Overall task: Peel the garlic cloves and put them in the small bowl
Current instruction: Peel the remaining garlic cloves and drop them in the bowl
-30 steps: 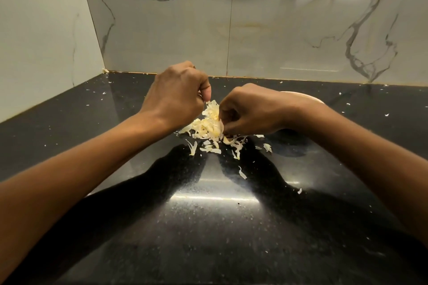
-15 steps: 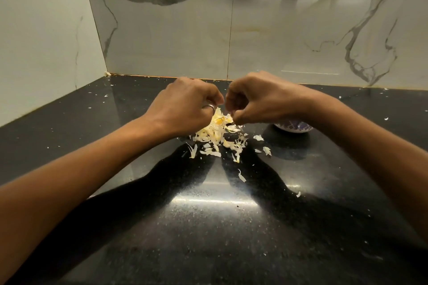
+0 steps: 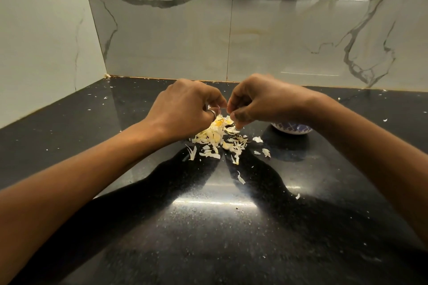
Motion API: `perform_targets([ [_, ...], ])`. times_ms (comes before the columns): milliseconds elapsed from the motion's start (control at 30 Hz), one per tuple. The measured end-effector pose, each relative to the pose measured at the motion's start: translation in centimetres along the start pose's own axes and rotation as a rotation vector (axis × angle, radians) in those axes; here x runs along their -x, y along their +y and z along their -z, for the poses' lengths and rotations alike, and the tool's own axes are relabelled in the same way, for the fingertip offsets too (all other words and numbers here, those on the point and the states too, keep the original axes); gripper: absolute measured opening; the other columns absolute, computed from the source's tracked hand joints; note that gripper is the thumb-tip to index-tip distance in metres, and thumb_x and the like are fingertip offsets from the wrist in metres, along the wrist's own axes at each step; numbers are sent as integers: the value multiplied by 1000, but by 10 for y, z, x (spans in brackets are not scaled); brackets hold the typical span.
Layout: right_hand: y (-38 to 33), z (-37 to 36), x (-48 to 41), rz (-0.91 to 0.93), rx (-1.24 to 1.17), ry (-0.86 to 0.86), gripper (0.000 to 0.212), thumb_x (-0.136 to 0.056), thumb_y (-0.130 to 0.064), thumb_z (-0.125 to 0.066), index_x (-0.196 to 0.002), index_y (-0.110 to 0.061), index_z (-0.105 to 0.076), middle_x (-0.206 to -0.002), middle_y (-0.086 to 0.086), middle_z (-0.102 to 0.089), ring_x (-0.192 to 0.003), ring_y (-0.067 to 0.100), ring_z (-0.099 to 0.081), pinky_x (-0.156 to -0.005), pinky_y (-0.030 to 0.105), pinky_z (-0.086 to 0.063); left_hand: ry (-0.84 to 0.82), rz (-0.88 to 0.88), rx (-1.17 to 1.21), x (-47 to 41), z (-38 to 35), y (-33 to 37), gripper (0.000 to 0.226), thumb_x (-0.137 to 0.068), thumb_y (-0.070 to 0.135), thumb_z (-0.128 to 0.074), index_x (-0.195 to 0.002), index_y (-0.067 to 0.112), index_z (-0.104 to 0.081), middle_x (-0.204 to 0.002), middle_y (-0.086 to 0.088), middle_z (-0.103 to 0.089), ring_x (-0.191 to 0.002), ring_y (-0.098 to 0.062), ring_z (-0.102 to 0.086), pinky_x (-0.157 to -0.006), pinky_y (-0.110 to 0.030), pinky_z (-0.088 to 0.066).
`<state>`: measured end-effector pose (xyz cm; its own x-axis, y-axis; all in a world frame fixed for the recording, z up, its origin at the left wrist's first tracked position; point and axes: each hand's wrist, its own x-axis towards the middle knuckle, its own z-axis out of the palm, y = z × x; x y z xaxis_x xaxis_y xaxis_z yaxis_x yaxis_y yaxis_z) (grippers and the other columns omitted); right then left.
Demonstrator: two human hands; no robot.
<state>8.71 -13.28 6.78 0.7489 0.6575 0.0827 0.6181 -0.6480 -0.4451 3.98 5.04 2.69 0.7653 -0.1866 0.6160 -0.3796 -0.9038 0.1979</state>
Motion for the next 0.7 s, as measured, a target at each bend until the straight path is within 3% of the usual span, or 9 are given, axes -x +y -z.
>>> perform_targets([
  [133,1,0,0,-51,-178,-43,17,-92,-5,-69,-109,-5,-68,-96,10,-77,-90,19,-76,-88,36,-61,-83,-53,113,1,0,1,31,-77,35,-80,-108,30,-75,-88,17,-70,-75,-7,-66,-72,-39,-58],
  [267,1,-1,1,-61,-439,-79,20,-92,1,-67,-112,0,-66,-101,16,-75,-90,24,-75,-84,36,-62,-48,-121,109,2,-6,4,51,-74,56,-64,-116,28,-68,-102,10,-69,-82,-11,-66,-71,-44,-58],
  [367,0,-3,-1,-47,-478,-84,22,-91,-1,-68,-113,0,-66,-103,16,-72,-82,21,-71,-81,35,-62,20,-161,102,3,-8,4,44,-77,50,-64,-114,27,-68,-101,9,-69,-83,-16,-66,-69,-45,-57],
  [467,-1,-3,-2,-35,-545,-90,24,-91,-1,-68,-115,1,-65,-106,21,-70,-84,21,-69,-87,40,-61,46,-192,104,2,-8,3,35,-78,38,-67,-110,24,-72,-93,7,-67,-79,-19,-64,-65,-45,-56],
  [533,-1,-2,-2,-50,-580,-97,26,-92,-3,-68,-118,1,-64,-113,25,-70,-91,25,-71,-92,43,-59,70,-195,106,1,-8,2,29,-78,31,-68,-104,20,-75,-84,7,-65,-73,-17,-61,-64,-40,-55],
  [633,-1,-1,-3,-68,-629,-107,26,-93,-7,-67,-118,0,-66,-117,23,-70,-106,30,-71,-96,44,-57,122,-192,130,1,-5,4,22,-73,16,-71,-95,15,-77,-72,12,-57,-65,-6,-54,-64,-18,-47],
  [700,-2,-1,-3,-67,-624,-99,23,-93,-10,-67,-114,-1,-68,-114,20,-72,-100,25,-71,-95,42,-58,133,-150,167,1,-4,5,21,-73,14,-70,-92,15,-78,-71,10,-62,-65,-7,-56,-64,-15,-46],
])
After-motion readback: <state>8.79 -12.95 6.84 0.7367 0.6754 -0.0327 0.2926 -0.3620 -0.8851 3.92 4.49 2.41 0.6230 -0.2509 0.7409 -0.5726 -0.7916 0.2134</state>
